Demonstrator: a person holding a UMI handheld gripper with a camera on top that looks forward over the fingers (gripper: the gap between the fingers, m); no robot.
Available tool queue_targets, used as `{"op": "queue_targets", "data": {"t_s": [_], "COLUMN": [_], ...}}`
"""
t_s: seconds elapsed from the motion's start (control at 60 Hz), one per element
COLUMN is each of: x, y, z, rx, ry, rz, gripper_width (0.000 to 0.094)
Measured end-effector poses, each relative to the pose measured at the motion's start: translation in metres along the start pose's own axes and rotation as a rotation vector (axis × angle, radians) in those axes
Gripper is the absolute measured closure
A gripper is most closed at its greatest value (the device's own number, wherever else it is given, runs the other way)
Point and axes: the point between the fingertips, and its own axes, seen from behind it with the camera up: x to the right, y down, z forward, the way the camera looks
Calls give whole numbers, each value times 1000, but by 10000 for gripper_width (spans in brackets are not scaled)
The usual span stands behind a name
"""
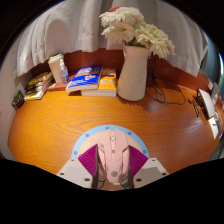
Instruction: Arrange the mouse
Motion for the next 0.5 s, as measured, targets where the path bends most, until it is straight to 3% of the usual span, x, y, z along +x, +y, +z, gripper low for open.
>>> {"op": "queue_targets", "data": {"t_s": [0.117, 0.4, 0.5], "x": [-9, -8, 3], "y": [30, 28, 28], "z": [23, 23, 21], "rx": [-45, 4, -6], "ry": [-19, -18, 30], "rz": [8, 54, 50], "gripper_width": [518, 385, 197]}}
